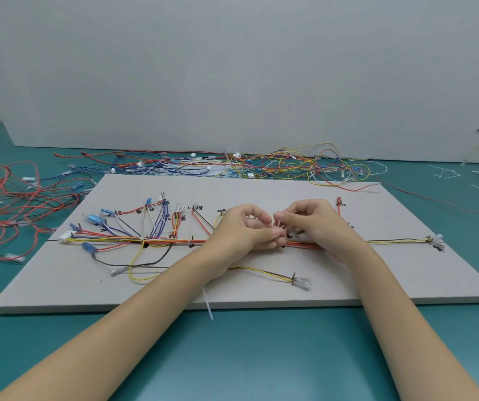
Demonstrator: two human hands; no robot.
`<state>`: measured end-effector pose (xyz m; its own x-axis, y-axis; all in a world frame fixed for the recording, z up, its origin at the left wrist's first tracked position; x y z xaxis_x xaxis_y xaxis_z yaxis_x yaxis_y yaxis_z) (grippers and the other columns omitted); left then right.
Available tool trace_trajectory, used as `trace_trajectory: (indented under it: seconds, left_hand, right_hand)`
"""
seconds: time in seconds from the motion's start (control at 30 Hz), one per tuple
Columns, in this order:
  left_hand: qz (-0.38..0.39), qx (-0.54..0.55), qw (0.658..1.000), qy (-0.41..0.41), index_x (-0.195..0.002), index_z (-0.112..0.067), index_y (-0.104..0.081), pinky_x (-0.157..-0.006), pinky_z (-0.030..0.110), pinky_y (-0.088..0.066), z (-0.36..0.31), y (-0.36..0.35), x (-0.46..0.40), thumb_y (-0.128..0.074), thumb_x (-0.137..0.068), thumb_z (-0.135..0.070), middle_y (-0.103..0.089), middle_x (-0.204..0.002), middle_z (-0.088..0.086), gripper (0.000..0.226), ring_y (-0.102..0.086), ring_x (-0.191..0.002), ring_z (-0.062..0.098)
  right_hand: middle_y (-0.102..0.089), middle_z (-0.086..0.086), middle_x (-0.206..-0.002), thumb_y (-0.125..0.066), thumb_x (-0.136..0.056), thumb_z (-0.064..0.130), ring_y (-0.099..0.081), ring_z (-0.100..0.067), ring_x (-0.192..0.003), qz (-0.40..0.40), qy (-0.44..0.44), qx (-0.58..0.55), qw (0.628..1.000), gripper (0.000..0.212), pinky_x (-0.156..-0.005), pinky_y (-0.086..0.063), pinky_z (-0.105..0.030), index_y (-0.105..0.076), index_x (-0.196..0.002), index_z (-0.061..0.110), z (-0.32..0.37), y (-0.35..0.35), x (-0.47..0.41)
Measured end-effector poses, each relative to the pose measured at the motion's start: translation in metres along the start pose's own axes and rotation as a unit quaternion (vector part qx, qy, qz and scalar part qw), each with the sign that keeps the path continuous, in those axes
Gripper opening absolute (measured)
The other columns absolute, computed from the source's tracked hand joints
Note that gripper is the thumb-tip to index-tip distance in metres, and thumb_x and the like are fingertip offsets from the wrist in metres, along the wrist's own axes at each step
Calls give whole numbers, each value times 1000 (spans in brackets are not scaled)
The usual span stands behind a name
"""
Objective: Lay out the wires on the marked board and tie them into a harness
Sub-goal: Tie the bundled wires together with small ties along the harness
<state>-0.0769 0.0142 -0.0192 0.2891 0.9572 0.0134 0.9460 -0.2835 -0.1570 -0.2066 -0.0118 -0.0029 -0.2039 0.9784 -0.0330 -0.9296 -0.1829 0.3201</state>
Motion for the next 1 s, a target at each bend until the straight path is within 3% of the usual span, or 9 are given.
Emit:
trace_trajectory:
  seconds: [0.1, 0.37, 0.53, 0.83, 1.0]
  left_hand:
    - [-24, -4, 1000, 6, -84, -7, -46, -66, 25, -59, 3, 2, -3, -64, -86, 9, -71, -79, 19, 25, -71, -65, 23]
    - [-31, -7, 999, 14, -81, -8, -43, -60, 24, -58, 3, 0, -6, -62, -89, 8, -69, -76, 18, 25, -71, -60, 22]
    - [-33, -9, 999, 12, -79, -9, -42, -61, 24, -58, 2, 1, -5, -61, -89, 7, -70, -72, 15, 27, -71, -61, 21]
    - [-43, -14, 999, 1, -79, -10, -40, -59, 23, -58, 0, 0, -4, -61, -88, 9, -70, -73, 15, 29, -71, -60, 21]
    - [-42, -18, 999, 0, -79, -10, -39, -59, 23, -58, 0, 1, -5, -61, -88, 8, -69, -73, 16, 30, -70, -61, 22]
  right_hand:
    - [-65, -10, -73, -72, -85, 21, -46, -17, -66, 5, -9, -5, 1000, 16, -58, -40, -18, -73, -78, 7, -1, 0, 0]
    - [-70, -8, -80, -70, -87, 23, -56, -9, -68, 20, -18, -22, 999, 17, -64, -42, -17, -71, -75, 11, -2, -2, 1]
    - [-69, -1, -72, -70, -87, 20, -56, -1, -61, 33, -12, -22, 999, 19, -60, -42, -11, -70, -69, 14, 1, -4, 2]
    - [-70, -4, -76, -71, -86, 22, -55, -10, -67, 48, -13, -25, 998, 18, -65, -43, -17, -70, -71, 12, 1, -6, 6]
    - [-70, -1, -72, -71, -87, 19, -58, -4, -62, 41, -6, -31, 999, 18, -60, -44, -11, -69, -71, 11, 2, -6, 5]
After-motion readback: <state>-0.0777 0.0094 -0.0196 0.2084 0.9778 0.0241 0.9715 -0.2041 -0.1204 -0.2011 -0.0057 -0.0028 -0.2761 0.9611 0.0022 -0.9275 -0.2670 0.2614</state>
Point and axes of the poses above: each hand's wrist, its own x-axis away from the middle knuckle, its own y-axis out of the back of the hand, z = x × y, the point moved 9 cm from there along -x, towards the middle knuckle
